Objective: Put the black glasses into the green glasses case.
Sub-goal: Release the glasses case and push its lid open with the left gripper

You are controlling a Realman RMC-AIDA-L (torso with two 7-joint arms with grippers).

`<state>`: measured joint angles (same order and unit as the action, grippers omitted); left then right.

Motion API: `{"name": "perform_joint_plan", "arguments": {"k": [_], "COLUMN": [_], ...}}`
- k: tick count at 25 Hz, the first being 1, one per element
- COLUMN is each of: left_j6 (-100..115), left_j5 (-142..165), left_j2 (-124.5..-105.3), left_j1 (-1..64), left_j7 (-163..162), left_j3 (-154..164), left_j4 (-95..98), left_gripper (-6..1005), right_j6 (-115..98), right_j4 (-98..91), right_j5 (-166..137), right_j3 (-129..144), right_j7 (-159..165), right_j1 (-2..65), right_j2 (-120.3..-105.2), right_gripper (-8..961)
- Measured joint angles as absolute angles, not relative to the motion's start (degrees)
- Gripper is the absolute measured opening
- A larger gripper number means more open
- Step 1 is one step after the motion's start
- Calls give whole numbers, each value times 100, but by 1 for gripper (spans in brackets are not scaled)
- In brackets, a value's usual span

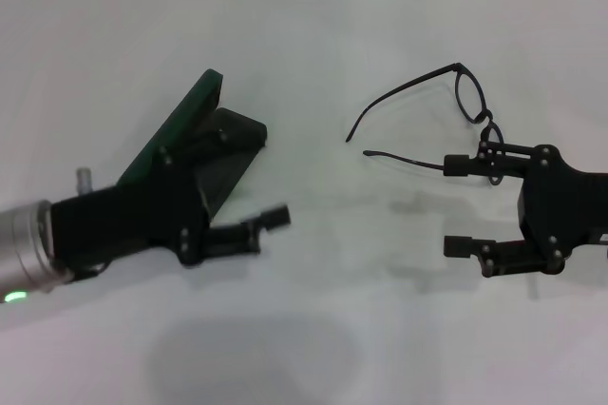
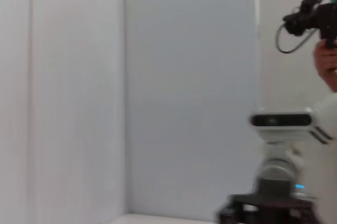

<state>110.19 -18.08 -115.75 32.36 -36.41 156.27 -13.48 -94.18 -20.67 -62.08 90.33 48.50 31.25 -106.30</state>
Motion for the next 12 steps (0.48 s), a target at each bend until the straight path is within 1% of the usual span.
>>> {"name": "perform_joint_plan", "arguments": {"k": [4, 10, 12], "left_j6": [10770, 10493, 10490], "left_j5": [-2708, -2931, -2760], "left_j2": [-11769, -11823, -11886], "left_j1": [3368, 4079, 4335], "left_j7": [-4419, -6320, -6972], "left_j3": [15658, 16106, 16306], "left_j4": [-2008, -3692, -4477], "left_gripper": [795, 770, 761], "right_j6": [-9420, -9419, -9426], "right_j4": [-2071, -2075, -2075], "right_j5": [-6211, -6214, -6214], "right_j3": [9033, 9035, 9035], "right_j7": [4843, 4827, 4826], "right_j1": [3119, 3147, 3150], "right_j2": [-10618, -10597, -10584], "right_gripper": [813, 812, 812]}}
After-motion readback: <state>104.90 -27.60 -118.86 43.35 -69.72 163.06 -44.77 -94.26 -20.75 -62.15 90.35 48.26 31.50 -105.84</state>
